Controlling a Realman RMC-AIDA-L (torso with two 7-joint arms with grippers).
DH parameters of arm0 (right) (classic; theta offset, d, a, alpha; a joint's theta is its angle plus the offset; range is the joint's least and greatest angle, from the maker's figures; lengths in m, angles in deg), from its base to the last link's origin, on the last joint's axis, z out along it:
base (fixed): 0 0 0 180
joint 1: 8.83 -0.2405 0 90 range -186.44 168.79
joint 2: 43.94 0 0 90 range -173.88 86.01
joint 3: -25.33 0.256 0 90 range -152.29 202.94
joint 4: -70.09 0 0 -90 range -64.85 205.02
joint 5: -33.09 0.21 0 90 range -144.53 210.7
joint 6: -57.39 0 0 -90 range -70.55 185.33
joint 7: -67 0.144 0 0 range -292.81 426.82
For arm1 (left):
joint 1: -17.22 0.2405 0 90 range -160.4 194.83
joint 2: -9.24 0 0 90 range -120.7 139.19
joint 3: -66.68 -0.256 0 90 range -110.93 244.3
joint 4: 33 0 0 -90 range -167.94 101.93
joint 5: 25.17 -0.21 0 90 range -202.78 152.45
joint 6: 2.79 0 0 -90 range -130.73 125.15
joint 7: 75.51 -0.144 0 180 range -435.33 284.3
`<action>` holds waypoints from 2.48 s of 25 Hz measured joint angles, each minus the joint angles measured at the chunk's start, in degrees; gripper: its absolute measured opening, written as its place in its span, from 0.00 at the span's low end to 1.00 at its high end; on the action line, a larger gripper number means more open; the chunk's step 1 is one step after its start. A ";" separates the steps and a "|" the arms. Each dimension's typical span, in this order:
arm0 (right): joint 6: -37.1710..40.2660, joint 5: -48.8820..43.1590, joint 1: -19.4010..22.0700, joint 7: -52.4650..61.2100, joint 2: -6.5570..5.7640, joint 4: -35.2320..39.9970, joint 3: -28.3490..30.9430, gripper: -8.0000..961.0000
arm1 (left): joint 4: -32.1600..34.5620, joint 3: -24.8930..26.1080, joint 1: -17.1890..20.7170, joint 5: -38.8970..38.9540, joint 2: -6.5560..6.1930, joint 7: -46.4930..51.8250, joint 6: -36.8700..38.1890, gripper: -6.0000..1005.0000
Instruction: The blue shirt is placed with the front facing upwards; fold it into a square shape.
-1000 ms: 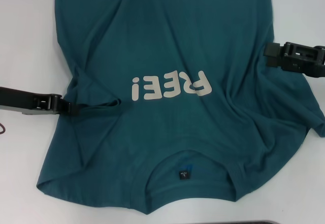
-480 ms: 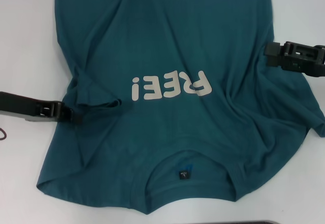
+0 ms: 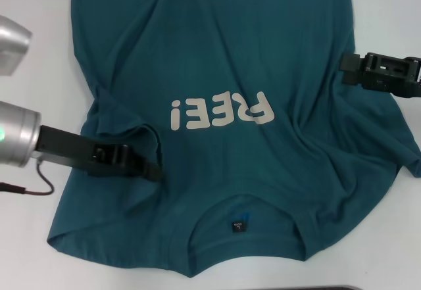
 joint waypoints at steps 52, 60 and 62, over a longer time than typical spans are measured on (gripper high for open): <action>0.02 0.72 0.59 -2.06 0.15 -0.09 0.62 0.98 | 13.45 8.20 -2.14 17.40 -4.49 -2.58 -8.21 0.78; 0.10 2.66 0.96 -4.70 0.38 -1.03 1.92 0.98 | 11.35 8.47 3.29 21.89 -6.71 -6.53 -3.95 0.78; 0.08 2.58 0.95 -4.90 0.03 -1.22 1.88 0.98 | 10.53 8.76 4.69 23.02 -6.12 -11.53 -1.77 0.78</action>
